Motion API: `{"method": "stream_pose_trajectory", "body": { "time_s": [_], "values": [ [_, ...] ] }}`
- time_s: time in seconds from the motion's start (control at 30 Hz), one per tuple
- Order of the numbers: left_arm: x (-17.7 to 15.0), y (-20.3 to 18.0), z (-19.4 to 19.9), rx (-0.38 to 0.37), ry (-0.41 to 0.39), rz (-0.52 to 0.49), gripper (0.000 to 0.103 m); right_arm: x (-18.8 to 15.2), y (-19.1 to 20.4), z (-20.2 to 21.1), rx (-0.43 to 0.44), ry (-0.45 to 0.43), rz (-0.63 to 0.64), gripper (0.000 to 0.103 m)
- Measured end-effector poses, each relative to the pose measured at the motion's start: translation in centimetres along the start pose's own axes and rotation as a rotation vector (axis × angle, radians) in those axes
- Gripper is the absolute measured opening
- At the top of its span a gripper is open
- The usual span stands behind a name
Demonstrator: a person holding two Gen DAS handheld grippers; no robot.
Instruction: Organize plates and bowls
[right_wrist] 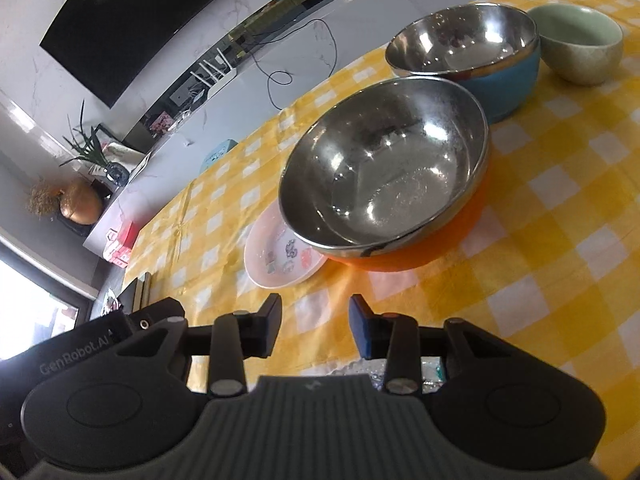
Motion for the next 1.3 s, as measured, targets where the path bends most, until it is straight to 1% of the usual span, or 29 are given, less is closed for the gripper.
{"method": "stream_pose_trajectory", "body": {
  "time_s": [0.2, 0.37, 0.5, 0.53, 0.57, 0.7, 0.77, 0.8, 0.87, 0.93, 0.97, 1.07, 1.2, 1.23, 1.3],
  "values": [
    [0.9, 0.1, -3.5, -0.075, 0.011, 0.039, 0.047, 0.3, -0.3, -1.3, -0.02, -0.045, -0.06, 0.031],
    [0.7, 0.2, -5.8, -0.096, 0.04, 0.092, 0.04, 0.6, -0.8, -2.3, -0.04, -0.078, -0.115, 0.025],
    [0.3, 0.3, -6.7, -0.101, 0.052, 0.107, 0.028, 0.6, -1.1, -3.0, -0.048, -0.083, -0.132, 0.016],
    [0.3, 0.2, -6.9, -0.104, 0.057, 0.106, 0.023, 0.6, -1.1, -3.1, -0.047, -0.086, -0.136, 0.016],
    [0.2, 0.2, -7.0, -0.104, 0.064, 0.105, 0.02, 0.7, -1.1, -3.1, -0.046, -0.087, -0.139, 0.016],
    [0.0, -0.1, -7.0, -0.12, 0.068, 0.095, 0.01, 0.9, -0.9, -3.4, -0.048, -0.088, -0.137, 0.016],
    [-0.1, -0.1, -6.7, -0.107, 0.07, 0.096, 0.01, 1.0, -0.8, -3.6, -0.051, -0.088, -0.139, 0.015],
    [-0.2, -0.1, -6.6, -0.105, 0.072, 0.098, 0.01, 1.0, -0.7, -3.6, -0.051, -0.086, -0.138, 0.012],
    [-0.2, 0.0, -6.4, -0.103, 0.075, 0.106, 0.009, 1.1, -0.6, -3.7, -0.046, -0.079, -0.142, 0.01],
    [-0.3, 0.3, -6.0, -0.085, 0.089, 0.121, 0.007, 1.0, -1.0, -3.5, -0.044, -0.066, -0.145, 0.001],
    [-0.3, 0.4, -5.8, -0.074, 0.099, 0.134, 0.006, 1.1, -1.0, -3.5, -0.047, -0.059, -0.142, 0.0],
    [-0.5, 0.9, -5.0, -0.077, 0.108, 0.176, 0.005, 1.2, -1.1, -3.5, -0.052, -0.041, -0.141, 0.0],
    [-0.9, 1.2, -3.9, -0.067, 0.114, 0.206, 0.004, 1.0, -1.2, -2.7, -0.043, -0.038, -0.119, 0.0],
    [-1.0, 1.2, -3.5, -0.068, 0.12, 0.22, 0.002, 1.0, -1.1, -2.4, -0.034, -0.038, -0.115, 0.0],
    [-1.4, 1.4, -2.8, -0.075, 0.127, 0.26, 0.001, 1.0, -0.9, -2.0, -0.014, -0.037, -0.11, 0.0]
  ]
}}
Point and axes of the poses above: each gripper's, at about its wrist camera, not at the fingertips, and z roughly against the way its jaws point, y to its left, x to its top, the point moved 4 cm from there along -z, roughly the way its jaws point, and after that the axes turned 3 degrees about z, right-handed, at the moved point
